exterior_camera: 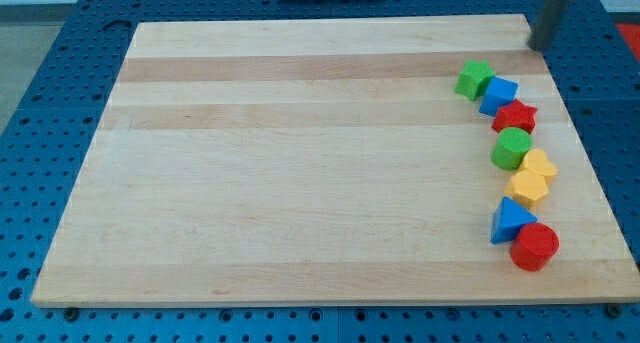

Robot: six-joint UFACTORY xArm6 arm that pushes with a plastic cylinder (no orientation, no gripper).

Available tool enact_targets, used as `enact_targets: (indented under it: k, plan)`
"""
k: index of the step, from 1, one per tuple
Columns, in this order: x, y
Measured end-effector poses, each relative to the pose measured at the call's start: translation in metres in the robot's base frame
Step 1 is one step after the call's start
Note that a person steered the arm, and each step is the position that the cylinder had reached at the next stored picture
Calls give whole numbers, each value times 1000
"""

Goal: Move your arm towards the red star

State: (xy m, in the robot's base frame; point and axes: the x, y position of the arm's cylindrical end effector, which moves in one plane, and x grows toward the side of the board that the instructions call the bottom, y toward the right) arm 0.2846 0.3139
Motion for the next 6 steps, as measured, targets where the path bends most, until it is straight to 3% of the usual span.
enact_targets:
  k: [1, 2, 6]
  plan:
    - [44, 14]
    - [60, 10]
    - [88, -45]
